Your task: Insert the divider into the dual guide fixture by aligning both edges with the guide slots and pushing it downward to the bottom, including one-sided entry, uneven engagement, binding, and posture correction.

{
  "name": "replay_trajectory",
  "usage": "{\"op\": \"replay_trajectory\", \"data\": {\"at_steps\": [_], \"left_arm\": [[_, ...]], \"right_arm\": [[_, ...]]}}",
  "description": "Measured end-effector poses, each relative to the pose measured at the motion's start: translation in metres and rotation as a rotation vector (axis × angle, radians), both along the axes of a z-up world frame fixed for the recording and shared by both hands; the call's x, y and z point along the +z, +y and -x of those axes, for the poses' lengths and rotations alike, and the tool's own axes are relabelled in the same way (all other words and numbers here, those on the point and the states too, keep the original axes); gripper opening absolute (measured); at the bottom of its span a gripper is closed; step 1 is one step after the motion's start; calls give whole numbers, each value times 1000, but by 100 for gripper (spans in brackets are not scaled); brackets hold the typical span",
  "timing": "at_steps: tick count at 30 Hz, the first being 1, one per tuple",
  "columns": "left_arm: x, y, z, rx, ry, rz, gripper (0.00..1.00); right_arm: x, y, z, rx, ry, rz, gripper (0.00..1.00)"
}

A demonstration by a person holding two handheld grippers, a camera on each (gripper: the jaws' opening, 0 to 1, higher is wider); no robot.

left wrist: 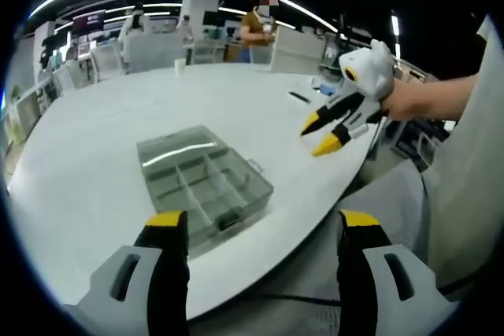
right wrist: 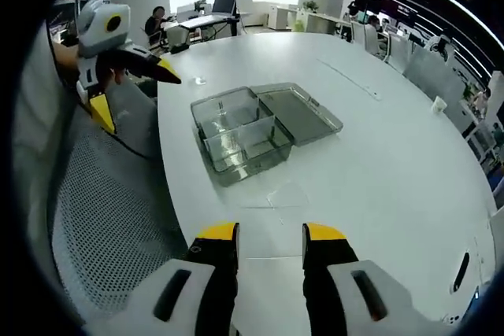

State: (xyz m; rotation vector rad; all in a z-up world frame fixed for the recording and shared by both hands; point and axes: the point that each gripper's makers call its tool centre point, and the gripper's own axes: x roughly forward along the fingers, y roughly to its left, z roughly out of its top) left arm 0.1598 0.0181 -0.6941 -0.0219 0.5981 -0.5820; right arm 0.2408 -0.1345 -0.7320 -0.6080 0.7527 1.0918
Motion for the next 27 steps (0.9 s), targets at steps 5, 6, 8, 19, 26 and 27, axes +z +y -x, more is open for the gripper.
{"op": "replay_trajectory", "data": {"at_steps": [5, 6, 8, 19, 26, 27], "left_arm": [[0, 0, -1, 1, 0, 0, 76], [0, 0, -1, 2, 1, 0, 76], [0, 0, 0, 3, 2, 1, 76], [-2, 3, 0, 22, 17, 13, 76], [-3, 4, 0, 29, 22, 18, 76], [-4, 5, 0, 30, 23, 19, 76]], "right_arm": [[2, 4, 4, 7, -2, -6, 27], [3, 5, 5, 8, -4, -10, 27], [4, 7, 6, 12, -6, -12, 27], [13, 21, 10, 37, -28, -42, 27], [20, 30, 12, 59, -42, -57, 27], [20, 31, 12, 61, -43, -58, 27]]}}
